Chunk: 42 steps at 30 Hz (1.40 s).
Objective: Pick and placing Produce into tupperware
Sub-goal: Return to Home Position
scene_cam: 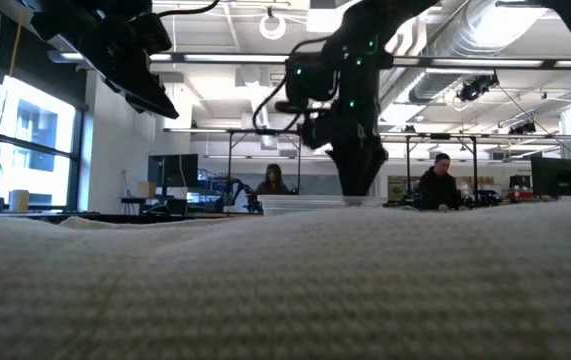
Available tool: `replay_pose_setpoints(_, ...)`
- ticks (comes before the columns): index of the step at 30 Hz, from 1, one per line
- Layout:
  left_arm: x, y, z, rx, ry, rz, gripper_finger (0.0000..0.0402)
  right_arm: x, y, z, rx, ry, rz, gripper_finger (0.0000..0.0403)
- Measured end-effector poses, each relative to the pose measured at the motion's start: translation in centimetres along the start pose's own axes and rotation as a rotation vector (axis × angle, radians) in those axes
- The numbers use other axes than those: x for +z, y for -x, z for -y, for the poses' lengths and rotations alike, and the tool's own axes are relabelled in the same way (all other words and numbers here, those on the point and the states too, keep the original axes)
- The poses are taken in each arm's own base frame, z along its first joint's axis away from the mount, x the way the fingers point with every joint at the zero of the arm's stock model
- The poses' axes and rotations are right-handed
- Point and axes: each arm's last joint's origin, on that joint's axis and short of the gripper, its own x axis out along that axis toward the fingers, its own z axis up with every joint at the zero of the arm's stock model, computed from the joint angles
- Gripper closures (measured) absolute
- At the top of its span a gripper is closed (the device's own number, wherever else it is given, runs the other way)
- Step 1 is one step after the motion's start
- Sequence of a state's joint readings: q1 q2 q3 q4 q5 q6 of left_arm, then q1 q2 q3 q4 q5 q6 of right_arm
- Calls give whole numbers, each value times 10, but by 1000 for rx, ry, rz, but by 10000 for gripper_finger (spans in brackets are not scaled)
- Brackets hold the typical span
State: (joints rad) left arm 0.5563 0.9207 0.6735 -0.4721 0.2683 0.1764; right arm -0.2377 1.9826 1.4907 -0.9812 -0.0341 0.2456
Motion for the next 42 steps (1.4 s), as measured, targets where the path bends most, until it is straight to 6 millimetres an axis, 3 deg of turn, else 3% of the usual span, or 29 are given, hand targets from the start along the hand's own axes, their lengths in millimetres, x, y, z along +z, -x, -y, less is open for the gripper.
replay_pose_setpoints(9, 0, 0, 0, 0, 0, 0, 243, -22, 49, -7, 12, -20, 36, 249)
replay_pose_setpoints(19, 0, 0, 0, 0, 0, 0, 243, -53, 112, -26, -79, 195, 268, 249)
replay_pose_setpoints(25, 0, 0, 0, 0, 0, 0, 243, -61, 143, -33, -56, 347, 460, 249)
replay_pose_setpoints(32, 0, 0, 0, 0, 0, 0, 243, -53, 158, -36, -39, 396, 629, 249)
replay_pose_setpoints(42, 0, 0, 0, 0, 0, -1, 243, -48, 154, -38, -40, 409, 642, 249)
